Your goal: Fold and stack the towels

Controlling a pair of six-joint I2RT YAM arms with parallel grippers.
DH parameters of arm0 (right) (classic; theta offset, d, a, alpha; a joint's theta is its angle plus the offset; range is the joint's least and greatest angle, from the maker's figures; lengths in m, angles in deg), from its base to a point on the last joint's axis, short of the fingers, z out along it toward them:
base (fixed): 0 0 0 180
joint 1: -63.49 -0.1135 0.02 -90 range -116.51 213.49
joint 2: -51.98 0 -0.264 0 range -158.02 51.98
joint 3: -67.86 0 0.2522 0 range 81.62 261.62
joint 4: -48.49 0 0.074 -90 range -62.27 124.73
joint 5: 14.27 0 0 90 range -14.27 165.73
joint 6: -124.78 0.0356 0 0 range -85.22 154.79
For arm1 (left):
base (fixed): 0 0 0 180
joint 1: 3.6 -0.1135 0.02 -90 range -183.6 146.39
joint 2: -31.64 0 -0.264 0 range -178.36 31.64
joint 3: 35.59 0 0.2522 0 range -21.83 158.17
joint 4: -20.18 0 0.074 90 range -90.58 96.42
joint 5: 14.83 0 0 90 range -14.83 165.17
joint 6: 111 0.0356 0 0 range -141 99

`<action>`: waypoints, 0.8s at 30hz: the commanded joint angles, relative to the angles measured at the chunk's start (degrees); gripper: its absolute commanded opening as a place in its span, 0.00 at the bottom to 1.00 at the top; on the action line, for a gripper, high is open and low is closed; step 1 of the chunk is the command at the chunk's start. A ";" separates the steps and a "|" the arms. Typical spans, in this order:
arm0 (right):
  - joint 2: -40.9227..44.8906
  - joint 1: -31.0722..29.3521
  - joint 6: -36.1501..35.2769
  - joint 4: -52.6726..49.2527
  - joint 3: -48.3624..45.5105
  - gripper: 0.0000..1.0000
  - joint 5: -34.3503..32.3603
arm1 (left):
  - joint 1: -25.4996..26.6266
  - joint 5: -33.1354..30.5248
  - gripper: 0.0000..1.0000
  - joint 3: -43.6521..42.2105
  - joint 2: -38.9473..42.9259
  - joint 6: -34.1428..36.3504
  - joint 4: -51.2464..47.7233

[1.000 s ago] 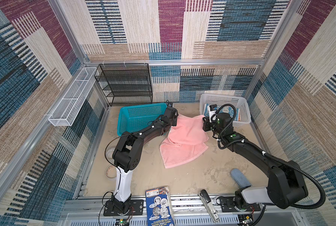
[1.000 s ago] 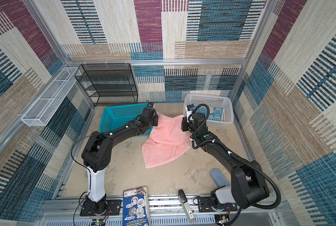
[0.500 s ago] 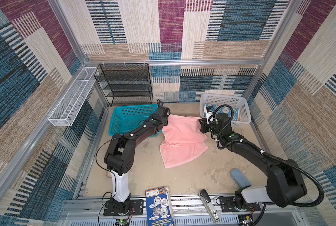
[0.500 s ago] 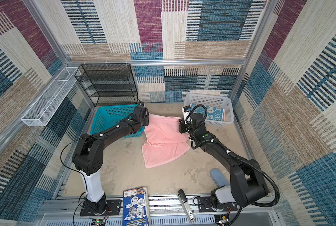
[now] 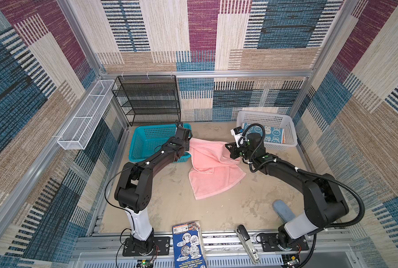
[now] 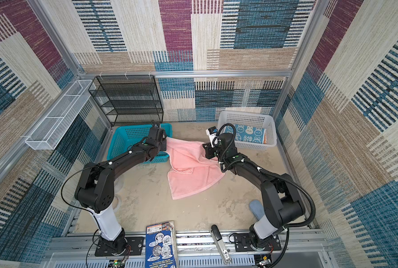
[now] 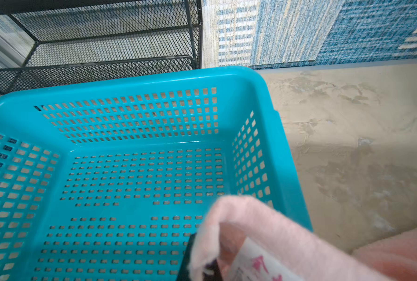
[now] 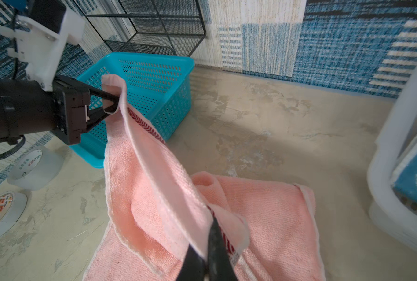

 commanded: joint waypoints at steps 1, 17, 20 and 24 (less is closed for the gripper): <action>-2.26 -1.62 1.22 3.00 1.65 0.00 -2.32 | -0.18 2.60 0.00 -2.06 2.18 -0.21 3.07; 2.57 -1.16 6.30 0.11 -1.12 0.00 -26.18 | 7.53 24.69 0.00 5.45 -5.68 -10.61 4.72; 3.44 -1.13 6.56 0.53 -2.24 0.00 -26.27 | 7.95 22.02 0.00 9.82 -10.41 -10.95 -1.64; 4.12 -1.17 6.52 1.01 -3.05 0.00 -24.47 | 7.91 17.09 0.00 12.73 -13.95 -10.84 -7.00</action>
